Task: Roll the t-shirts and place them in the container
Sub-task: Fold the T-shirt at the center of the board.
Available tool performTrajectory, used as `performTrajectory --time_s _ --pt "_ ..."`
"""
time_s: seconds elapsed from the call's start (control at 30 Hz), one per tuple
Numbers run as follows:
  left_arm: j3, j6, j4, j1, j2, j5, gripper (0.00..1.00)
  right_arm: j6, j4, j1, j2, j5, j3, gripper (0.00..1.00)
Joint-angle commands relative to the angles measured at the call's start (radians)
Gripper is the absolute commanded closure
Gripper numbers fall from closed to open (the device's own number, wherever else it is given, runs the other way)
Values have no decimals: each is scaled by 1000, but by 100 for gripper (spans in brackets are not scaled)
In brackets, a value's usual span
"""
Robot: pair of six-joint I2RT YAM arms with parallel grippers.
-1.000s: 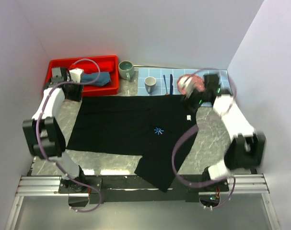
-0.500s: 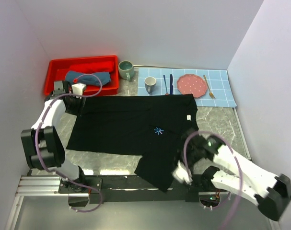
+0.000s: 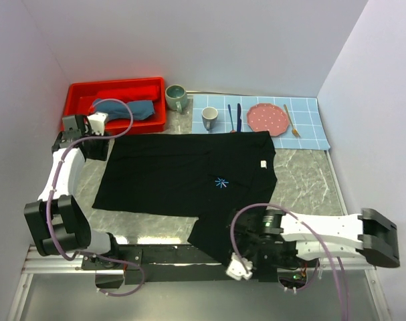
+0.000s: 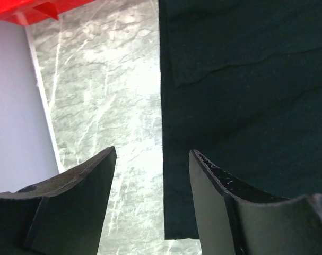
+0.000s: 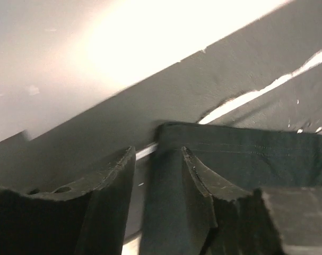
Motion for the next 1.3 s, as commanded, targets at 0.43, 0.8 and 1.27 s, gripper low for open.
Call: performTrajectory --time_s 0.43,0.8,1.27 --pt "29 -20 41 32 -13 20 36 209 208 75 35 78 -12 58" --pt "36 -24 0 55 24 28 36 195 179 80 55 83 8 92" --pt "-68 51 -238 228 53 184 49 534 98 -27 -153 296 62 100"
